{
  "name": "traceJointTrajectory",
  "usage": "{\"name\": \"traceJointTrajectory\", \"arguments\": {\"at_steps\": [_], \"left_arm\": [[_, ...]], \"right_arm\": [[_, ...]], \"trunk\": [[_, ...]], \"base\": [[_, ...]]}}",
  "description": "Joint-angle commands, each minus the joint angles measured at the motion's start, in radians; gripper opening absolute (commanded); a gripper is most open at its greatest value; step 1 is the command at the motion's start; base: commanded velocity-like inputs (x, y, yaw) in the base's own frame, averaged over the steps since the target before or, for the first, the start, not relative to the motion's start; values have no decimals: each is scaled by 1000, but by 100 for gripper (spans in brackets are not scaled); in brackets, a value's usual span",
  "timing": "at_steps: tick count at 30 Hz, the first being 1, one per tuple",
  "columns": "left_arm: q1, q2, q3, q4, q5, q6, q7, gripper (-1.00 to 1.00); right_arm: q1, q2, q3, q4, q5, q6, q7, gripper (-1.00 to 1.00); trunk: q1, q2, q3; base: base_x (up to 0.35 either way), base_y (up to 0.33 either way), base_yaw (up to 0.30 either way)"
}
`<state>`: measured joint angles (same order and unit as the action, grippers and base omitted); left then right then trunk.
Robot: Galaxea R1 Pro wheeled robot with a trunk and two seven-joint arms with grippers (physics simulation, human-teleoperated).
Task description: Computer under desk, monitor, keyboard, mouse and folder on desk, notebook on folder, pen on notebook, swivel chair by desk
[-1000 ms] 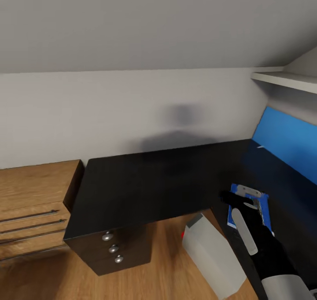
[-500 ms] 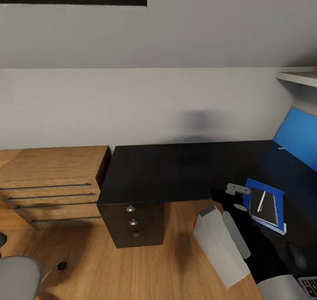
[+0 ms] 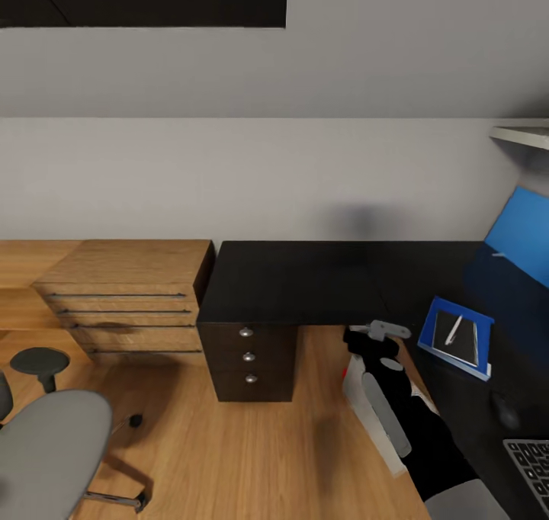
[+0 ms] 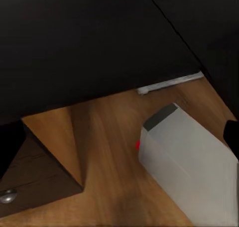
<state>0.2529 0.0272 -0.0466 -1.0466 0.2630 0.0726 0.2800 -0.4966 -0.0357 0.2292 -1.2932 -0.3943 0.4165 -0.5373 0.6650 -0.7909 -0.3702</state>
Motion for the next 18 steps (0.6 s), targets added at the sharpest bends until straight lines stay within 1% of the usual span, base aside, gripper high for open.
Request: {"name": "traceJointTrajectory", "arguments": {"at_steps": [1, 2, 3, 6, 7, 8, 11, 13, 14, 16, 17, 18], "left_arm": [[0, 1, -4, -3, 7, 4, 8, 100], [0, 2, -4, -3, 7, 4, 8, 100], [0, 2, -4, -3, 7, 4, 8, 100], [0, 2, -2, -3, 6, 0, 8, 100], [0, 2, 0, -3, 6, -34, 8, 100], [0, 2, 1, -2, 7, -77, 8, 100], [0, 2, 2, -1, 7, -95, 7, 100], [0, 3, 3, 0, 7, -97, 7, 100], [0, 3, 4, 0, 7, -99, 8, 100], [0, 4, 8, 0, 7, -100, 8, 100], [0, 4, 17, 0, 7, -100, 8, 100], [0, 4, 23, 0, 7, -100, 8, 100]], "right_arm": [[-1, -1, 5, -1, -7, 3, -10, 100], [0, 0, 27, -1, -6, 2, -12, 100], [0, 0, 42, -2, -6, 2, -12, 100], [1, 0, 75, -12, -6, 1, -14, 100], [14, 0, 124, -30, -5, -4, -26, 100], [31, 0, 195, -48, -5, -38, -55, 100], [39, 1, 289, -51, -5, -99, -121, 100], [39, 1, 325, -49, -6, -114, -143, 100], [40, 1, 361, -45, -6, -129, -161, 100], [41, 2, 396, -38, -6, -145, -174, 100], [41, 4, 428, -27, -5, -164, -182, 100], [41, 5, 443, -20, -5, -174, -185, 100]], "trunk": [[0, -1, -1], [0, -1, -1], [0, -1, -1], [0, -1, 0], [0, -1, 1], [0, -1, 2], [0, -1, 6], [0, -1, 9], [0, -1, 11], [0, -1, 14], [0, -1, 15], [0, -1, 17]], "base": [[-334, 0, 2], [-222, 0, 0], [-177, 0, 0], [-102, 0, 0], [-30, 0, 0], [-10, 0, 0], [-7, 0, 0], [-53, 0, 0], [-164, 0, 14], [-212, 0, 35], [-264, 0, 68], [-278, 0, 80]]}}
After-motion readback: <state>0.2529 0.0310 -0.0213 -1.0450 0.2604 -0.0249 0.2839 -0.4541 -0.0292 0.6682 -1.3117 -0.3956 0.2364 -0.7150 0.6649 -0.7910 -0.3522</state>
